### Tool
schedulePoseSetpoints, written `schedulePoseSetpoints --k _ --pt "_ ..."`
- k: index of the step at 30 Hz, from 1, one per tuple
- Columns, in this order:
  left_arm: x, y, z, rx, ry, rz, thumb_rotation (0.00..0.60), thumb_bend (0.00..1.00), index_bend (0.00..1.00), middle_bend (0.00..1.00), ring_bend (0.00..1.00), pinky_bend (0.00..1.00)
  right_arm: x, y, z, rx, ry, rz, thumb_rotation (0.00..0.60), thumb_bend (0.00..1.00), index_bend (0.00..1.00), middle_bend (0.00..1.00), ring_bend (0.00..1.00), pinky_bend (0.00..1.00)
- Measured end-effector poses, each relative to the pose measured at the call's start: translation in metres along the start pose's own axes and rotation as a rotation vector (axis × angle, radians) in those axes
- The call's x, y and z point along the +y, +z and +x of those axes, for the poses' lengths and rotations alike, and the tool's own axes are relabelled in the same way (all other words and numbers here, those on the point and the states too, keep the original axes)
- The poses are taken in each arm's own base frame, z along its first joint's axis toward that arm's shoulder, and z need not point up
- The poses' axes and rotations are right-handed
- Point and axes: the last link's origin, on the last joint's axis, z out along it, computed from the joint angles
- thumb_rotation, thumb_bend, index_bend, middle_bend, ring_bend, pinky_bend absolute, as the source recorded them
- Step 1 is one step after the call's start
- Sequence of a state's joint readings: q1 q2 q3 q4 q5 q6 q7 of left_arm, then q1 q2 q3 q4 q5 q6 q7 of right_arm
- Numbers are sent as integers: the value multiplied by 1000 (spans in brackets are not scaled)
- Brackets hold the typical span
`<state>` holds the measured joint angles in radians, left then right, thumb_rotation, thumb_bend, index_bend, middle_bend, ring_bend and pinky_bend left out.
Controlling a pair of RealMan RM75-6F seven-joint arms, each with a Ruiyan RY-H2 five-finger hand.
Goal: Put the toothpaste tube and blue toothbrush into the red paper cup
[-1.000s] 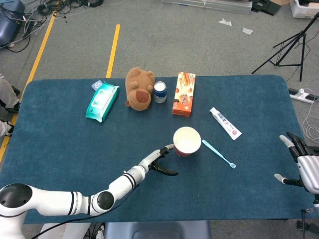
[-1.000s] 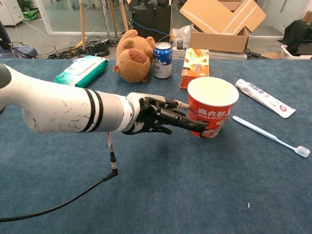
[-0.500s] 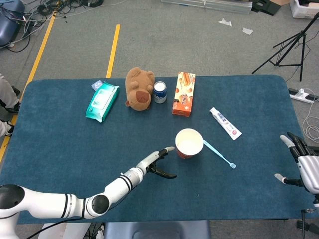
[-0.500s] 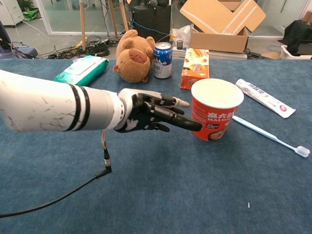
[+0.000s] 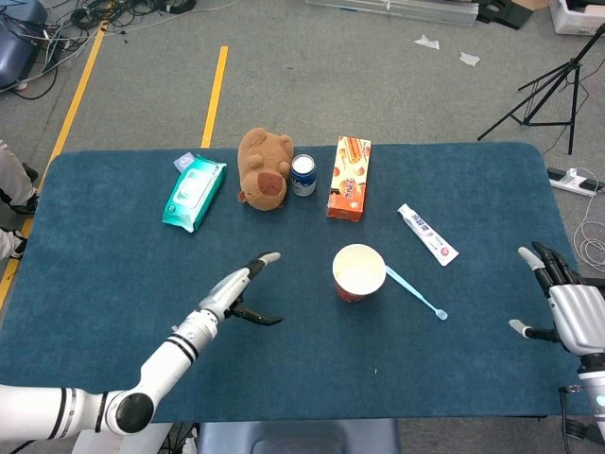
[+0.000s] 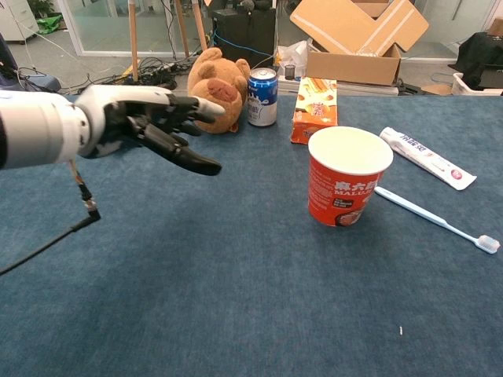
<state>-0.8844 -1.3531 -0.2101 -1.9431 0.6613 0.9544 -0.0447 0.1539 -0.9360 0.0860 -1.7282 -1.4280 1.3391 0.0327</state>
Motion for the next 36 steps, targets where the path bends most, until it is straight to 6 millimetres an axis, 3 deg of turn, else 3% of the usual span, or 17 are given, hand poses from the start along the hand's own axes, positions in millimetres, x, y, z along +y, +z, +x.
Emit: schedulePoseSetpoints --k 5,11,16,21,26,30,36 --pt "-20 -22 24 72 98 15 600 0 0 18 0 0 -11 11 -3 5 -6 -4 600 0 25 1 0 257" --pt "-44 -48 42 156 258 14 600 0 0 18 0 0 -26 29 -10 25 -12 -7 600 0 84 71 12 458" --pt "-74 -73 59 228 344 52 600 0 0 18 0 0 -34 44 -18 40 -6 -25 600 0 110 96 36 482" --pt "-98 -89 76 286 451 74 600 0 0 18 0 0 -37 59 -27 19 -50 -68 600 0 110 86 34 378" --pt "-118 -105 87 349 552 97 600 0 0 18 0 0 -44 76 -38 -7 -87 -106 600 0 88 15 0 280" --pt "-131 -115 93 376 591 111 600 0 0 17 0 0 -55 93 -49 -6 -87 -132 600 0 0 0 0 235" --pt "-144 -128 100 396 584 127 600 0 0 17 0 0 -71 120 -61 28 -70 -157 600 0 0 0 0 222"
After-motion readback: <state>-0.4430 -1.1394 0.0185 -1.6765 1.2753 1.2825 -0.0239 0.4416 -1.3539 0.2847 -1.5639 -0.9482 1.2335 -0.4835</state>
